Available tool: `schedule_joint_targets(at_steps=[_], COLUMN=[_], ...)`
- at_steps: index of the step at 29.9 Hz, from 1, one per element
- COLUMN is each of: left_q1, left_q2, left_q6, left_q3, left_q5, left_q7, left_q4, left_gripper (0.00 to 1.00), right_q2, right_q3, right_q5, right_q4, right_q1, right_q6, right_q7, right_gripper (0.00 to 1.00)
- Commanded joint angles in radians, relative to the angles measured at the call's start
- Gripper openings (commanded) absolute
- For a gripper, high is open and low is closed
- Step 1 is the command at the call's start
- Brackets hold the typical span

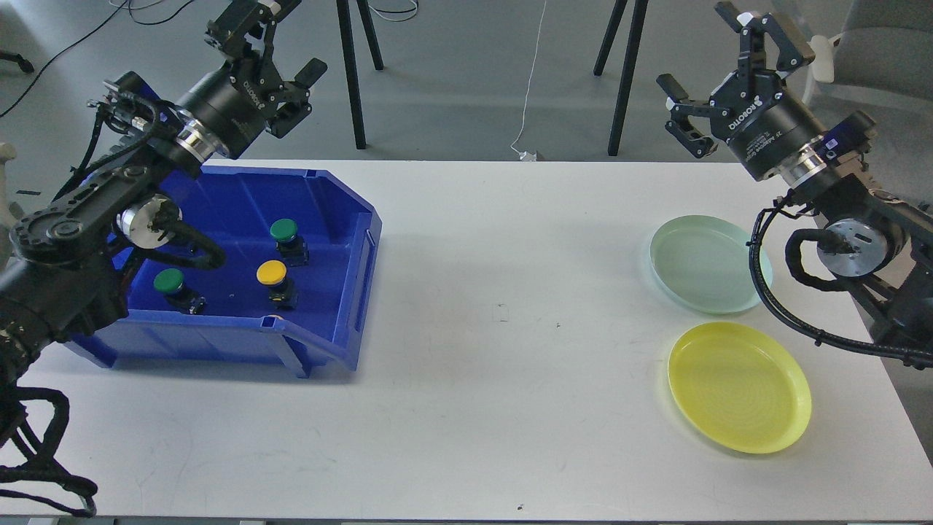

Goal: Pass button and place on color plate
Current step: 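Reach the left gripper into the blue bin toward a yellow-capped button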

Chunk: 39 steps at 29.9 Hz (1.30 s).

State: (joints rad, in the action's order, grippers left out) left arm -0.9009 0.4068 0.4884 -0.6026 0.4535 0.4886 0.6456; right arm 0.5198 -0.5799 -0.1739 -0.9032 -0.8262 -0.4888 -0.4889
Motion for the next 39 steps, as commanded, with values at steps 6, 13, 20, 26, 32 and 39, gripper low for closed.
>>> schedule_joint_targets(at_steps=[6,13,20,26,32,39], left_q1=[0.001,0.188,-0.023,-0.455,-0.558,-0.432], left_q2=[0.052,0.130,0.473,0.702,0.679,0.561], left_q6=[0.000,0.000,0.000,0.000,0.000,0.000], left_q3=[-0.011,-0.181,0.054,0.582,0.872,0.908], left_q5=[-0.098,-0.044,0.348,0.702,1.024,1.031], left_q7=[0.000,0.000,0.000,0.000,0.000,0.000], left_q4=[0.002,0.576,0.737,0.721,0.688,0.547], left_gripper=[1.00,1.00,1.00,1.00,0.99,0.99], right_q2=[-0.008,0.011,0.025,0.025,0.025,0.025], right_q3=[-0.101,-0.109,-0.109,-0.109,-0.109,-0.109], right_q5=[0.028,0.028,0.027,0.028,0.028,0.028], right_q4=[-0.005,-0.003,0.004,0.049,0.066,0.067], right_q1=[0.091,0.137,0.163,0.176,0.191,0.203], right_q6=[0.000,0.000,0.000,0.000,0.000,0.000], right_q7=[0.000,0.000,0.000,0.000,0.000,0.000], right_gripper=[0.99,0.99,0.99,0.99,0.99,0.99])
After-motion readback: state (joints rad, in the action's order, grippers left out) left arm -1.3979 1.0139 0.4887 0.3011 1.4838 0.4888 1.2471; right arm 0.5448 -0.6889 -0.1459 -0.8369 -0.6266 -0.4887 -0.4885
